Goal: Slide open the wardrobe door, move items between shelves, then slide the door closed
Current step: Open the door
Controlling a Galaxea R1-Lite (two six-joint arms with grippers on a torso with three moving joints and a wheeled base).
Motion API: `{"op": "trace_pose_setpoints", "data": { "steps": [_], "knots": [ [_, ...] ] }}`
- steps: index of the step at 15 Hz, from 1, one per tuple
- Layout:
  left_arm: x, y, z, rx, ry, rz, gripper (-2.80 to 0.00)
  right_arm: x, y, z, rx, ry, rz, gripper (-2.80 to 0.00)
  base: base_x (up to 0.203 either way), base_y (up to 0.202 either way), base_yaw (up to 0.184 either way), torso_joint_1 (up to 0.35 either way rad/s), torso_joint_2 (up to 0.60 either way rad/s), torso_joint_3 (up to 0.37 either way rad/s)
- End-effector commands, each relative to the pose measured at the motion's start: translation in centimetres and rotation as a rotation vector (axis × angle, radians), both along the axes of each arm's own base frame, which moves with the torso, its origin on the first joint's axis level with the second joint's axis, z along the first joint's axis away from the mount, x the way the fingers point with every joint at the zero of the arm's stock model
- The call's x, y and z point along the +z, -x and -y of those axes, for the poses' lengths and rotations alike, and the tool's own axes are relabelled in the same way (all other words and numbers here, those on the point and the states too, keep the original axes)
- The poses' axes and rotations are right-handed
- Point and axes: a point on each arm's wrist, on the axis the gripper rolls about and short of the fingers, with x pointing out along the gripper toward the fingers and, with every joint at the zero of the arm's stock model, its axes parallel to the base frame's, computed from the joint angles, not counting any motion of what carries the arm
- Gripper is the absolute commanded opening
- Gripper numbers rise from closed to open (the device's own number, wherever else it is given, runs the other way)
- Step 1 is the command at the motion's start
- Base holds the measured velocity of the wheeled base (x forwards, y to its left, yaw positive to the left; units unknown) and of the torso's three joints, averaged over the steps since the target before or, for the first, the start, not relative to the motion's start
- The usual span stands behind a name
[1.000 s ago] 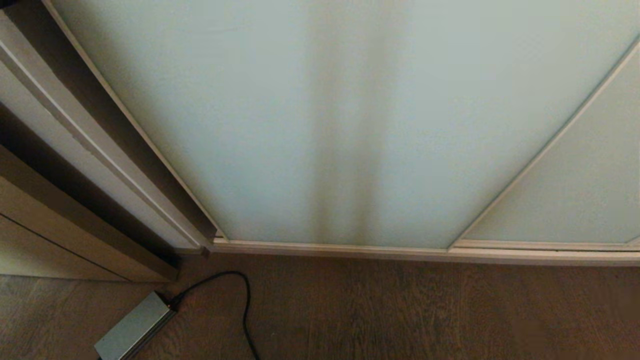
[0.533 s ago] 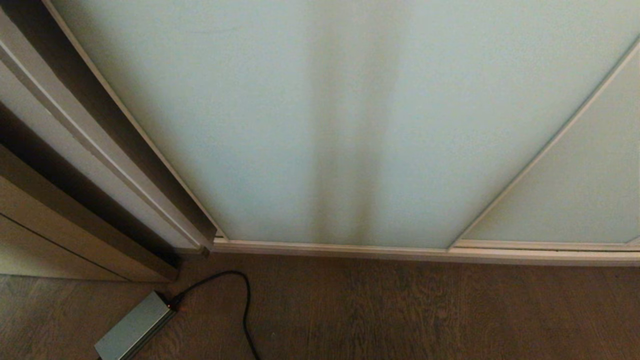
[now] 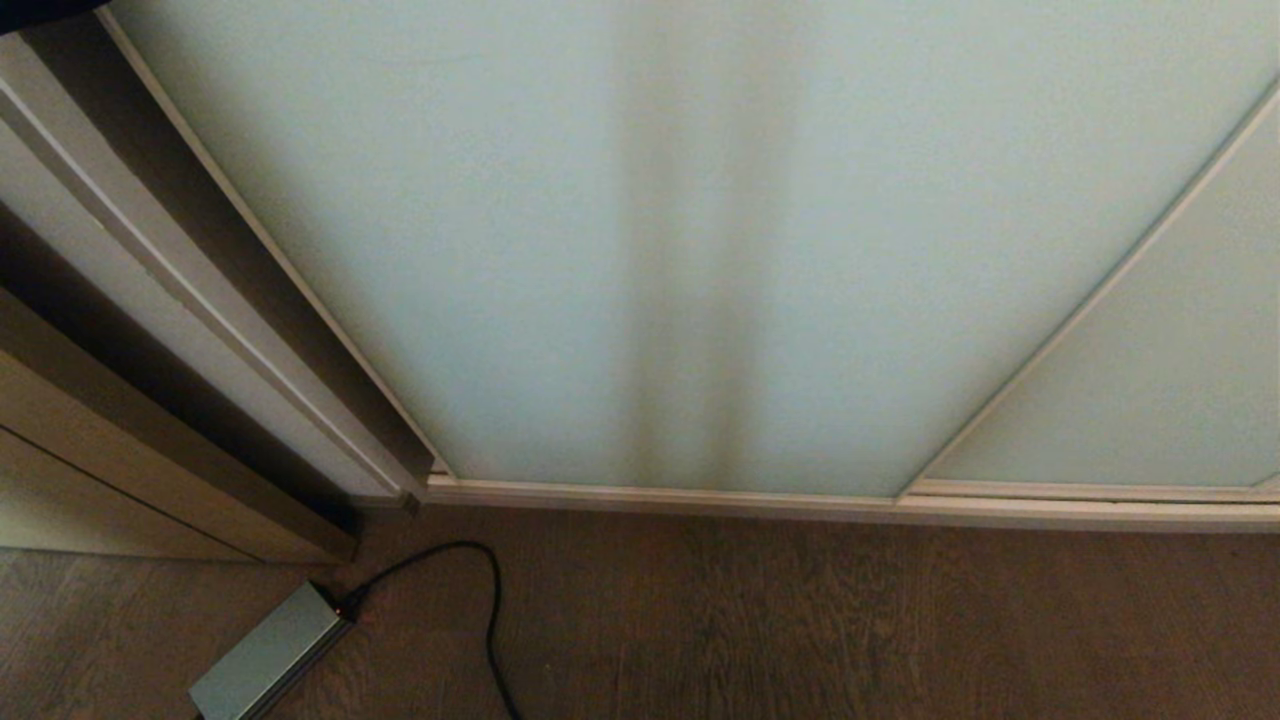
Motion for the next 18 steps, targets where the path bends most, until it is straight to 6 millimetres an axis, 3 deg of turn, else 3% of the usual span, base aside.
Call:
{"op": "trace_pose_setpoints", "data": {
  "steps": [1,3,6,13,18],
  "knots": [
    [0.1,-0.5,-0.1,-0.006,0.0,0.006,-2.8,0.0,0.0,0.0,0.0,0.0,0.001,-2.8,0.0,0.0,0.0,0.0,0.0,0.0],
    [0.0,-1.5,-0.3,-0.007,-0.003,0.012,-2.8,0.0,0.0,0.0,0.0,0.0,0.001,-2.8,0.0,0.0,0.0,0.0,0.0,0.0],
    [0.5,-0.9,0.1,-0.037,-0.012,0.023,-2.8,0.0,0.0,0.0,-0.001,0.0,0.002,-2.8,0.0,0.0,0.0,0.0,0.0,0.0],
    [0.9,-0.6,3.3,-0.153,0.025,0.028,-2.8,0.0,0.0,0.0,0.0,0.0,0.001,-2.8,0.0,0.0,0.0,0.0,0.0,0.0],
    [0.7,-1.1,7.0,-0.242,0.043,0.022,-2.8,0.0,0.0,0.0,0.0,0.0,0.001,-2.8,0.0,0.0,0.0,0.0,0.0,0.0]
  ]
}}
